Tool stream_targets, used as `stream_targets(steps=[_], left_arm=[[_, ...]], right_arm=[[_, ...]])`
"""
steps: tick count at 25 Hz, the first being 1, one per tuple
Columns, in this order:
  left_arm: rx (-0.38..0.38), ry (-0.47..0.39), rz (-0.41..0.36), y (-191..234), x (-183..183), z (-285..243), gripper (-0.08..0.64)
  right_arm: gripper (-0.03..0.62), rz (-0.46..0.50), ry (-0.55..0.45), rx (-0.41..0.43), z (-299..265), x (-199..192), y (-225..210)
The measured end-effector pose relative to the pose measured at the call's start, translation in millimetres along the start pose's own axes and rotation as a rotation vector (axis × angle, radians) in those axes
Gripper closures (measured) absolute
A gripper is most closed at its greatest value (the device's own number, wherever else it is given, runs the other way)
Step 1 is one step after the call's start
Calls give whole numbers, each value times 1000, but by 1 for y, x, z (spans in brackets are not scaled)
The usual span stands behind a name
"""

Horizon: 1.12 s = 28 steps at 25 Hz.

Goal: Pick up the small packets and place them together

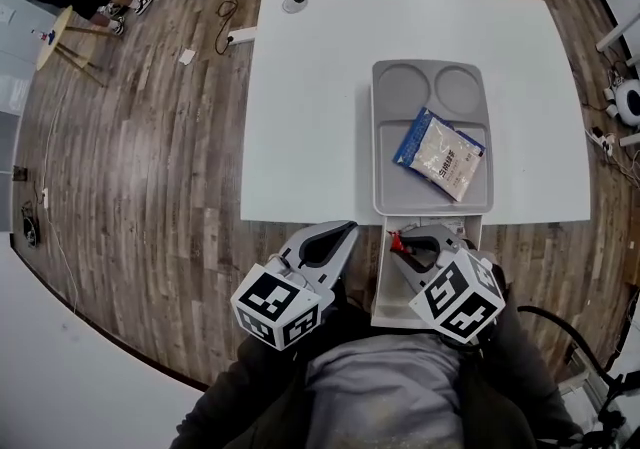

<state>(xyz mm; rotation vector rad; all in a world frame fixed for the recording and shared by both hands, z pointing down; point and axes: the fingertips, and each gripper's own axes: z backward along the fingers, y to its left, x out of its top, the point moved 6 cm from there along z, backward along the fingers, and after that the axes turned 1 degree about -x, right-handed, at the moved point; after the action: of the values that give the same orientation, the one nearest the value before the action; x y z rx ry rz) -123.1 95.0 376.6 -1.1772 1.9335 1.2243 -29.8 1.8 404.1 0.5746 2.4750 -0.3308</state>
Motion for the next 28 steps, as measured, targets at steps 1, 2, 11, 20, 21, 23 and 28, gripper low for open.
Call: stream_targets(steps=[1, 2, 11, 20, 21, 23, 28], left_arm=[[1, 0, -1, 0, -1, 1, 563], [2, 0, -1, -1, -2, 2, 563], [9, -23, -6, -7, 6, 4, 563], [80, -35, 39, 14, -3, 21, 563], [86, -34, 46, 15, -4, 21, 563], [92, -33, 55, 16, -5, 20, 563], [89, -26, 52, 14, -2, 16, 563]], right_arm=[[522, -6, -29, 18, 5, 5, 3], [522, -11, -60, 36, 10, 9, 7], [522, -35, -275, -132, 89, 52, -49], [516, -105, -144, -355, 67, 41, -127], [509, -95, -136, -348, 63, 41, -127], [487, -74, -121, -333, 57, 42, -127], [436, -59, -150, -307, 61, 48, -124]])
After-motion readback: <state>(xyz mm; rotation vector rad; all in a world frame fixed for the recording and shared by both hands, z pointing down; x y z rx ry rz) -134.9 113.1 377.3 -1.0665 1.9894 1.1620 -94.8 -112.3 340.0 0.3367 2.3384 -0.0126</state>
